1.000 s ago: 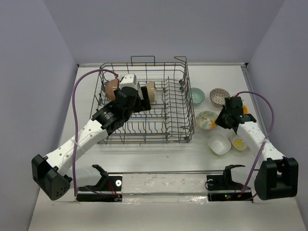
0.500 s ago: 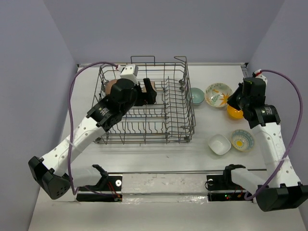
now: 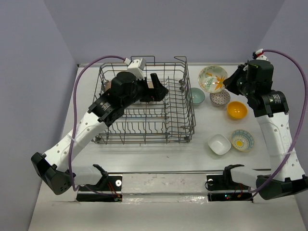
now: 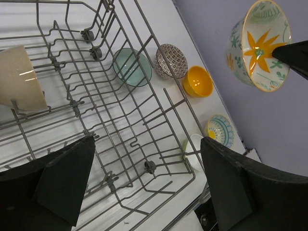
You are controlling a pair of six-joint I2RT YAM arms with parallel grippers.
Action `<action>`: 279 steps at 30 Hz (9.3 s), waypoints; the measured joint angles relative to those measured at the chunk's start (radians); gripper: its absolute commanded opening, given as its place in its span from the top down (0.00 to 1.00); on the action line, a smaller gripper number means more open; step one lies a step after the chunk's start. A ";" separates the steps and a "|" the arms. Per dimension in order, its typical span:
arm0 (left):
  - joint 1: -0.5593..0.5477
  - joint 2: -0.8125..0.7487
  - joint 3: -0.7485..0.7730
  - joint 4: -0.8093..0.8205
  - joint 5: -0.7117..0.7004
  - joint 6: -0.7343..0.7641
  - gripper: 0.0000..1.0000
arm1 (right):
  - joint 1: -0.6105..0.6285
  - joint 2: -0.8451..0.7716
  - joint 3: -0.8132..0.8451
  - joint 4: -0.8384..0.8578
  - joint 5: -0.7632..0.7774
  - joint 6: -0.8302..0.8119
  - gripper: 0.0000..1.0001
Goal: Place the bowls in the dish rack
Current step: Pass from the right arm to the left, then insert the bowl into the dish rack.
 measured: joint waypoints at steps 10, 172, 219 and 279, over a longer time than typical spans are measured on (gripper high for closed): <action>0.001 0.025 0.053 0.001 0.018 -0.016 0.01 | 0.352 0.157 0.095 -0.002 0.083 0.018 0.99; 0.123 -0.043 -0.283 -0.352 -1.294 0.386 1.00 | 0.694 0.178 -0.025 0.117 0.370 0.005 0.10; 0.054 0.180 -0.267 -0.488 -1.398 0.245 1.00 | 0.694 0.083 -0.085 0.134 0.350 -0.044 0.09; 0.038 0.440 -0.210 -0.568 -1.395 0.225 0.64 | 0.694 0.050 -0.117 0.125 0.341 -0.050 0.08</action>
